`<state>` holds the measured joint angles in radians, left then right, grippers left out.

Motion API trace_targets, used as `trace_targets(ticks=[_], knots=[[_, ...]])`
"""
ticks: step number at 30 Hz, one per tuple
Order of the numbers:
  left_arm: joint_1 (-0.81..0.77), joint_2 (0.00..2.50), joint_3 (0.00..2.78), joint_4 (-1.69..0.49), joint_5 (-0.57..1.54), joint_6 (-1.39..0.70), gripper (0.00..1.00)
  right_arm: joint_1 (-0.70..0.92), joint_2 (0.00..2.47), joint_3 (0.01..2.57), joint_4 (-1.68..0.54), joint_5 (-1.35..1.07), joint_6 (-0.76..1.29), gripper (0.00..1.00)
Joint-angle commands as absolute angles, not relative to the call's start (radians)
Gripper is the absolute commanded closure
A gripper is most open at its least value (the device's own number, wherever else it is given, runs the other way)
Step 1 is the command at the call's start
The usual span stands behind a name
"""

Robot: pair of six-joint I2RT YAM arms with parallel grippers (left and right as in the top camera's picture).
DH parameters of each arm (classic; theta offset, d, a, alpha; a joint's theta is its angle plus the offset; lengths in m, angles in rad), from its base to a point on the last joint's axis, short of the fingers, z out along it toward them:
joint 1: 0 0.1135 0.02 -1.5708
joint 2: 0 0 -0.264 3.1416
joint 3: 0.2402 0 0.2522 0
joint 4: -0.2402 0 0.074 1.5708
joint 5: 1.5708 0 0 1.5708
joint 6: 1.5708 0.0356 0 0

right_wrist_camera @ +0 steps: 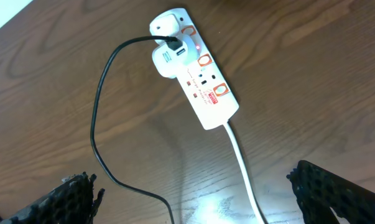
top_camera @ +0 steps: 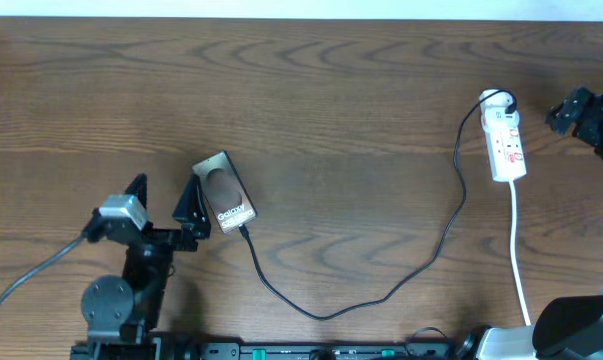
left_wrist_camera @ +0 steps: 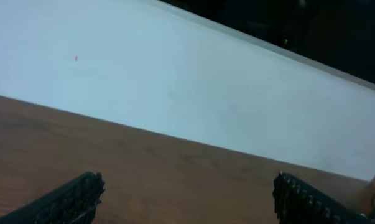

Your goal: Plug charger to phone and switch on socket

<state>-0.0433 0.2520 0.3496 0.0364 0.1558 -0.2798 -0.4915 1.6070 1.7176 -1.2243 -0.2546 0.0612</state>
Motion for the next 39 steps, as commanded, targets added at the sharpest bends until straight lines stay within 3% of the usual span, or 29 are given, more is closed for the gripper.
trace_targets(ticks=[1, 13, 20, 27, 39], knots=[[-0.046, 0.168, 0.263, 0.102, 0.128, -0.266, 0.11, -0.496, 1.604, 1.720, -1.227, -0.261, 0.074, 0.01], [-0.042, 0.001, 0.008, 0.291, 0.092, -0.266, 0.11, -0.496, 1.604, 1.720, -1.227, -0.261, 0.074, 0.01], [-0.041, 0.001, 0.004, 0.211, 0.075, -0.266, 0.11, -0.496, 1.604, 1.720, -1.227, -0.261, 0.074, 0.01], [-0.041, 0.002, 0.004, -0.068, 0.049, -0.266, 0.11, -0.496, 1.604, 1.720, -1.227, -0.261, 0.074, 0.01], [-0.041, 0.003, 0.004, -0.067, 0.048, -0.266, 0.11, -0.496, 1.604, 1.720, -1.227, -0.261, 0.074, 0.01]])
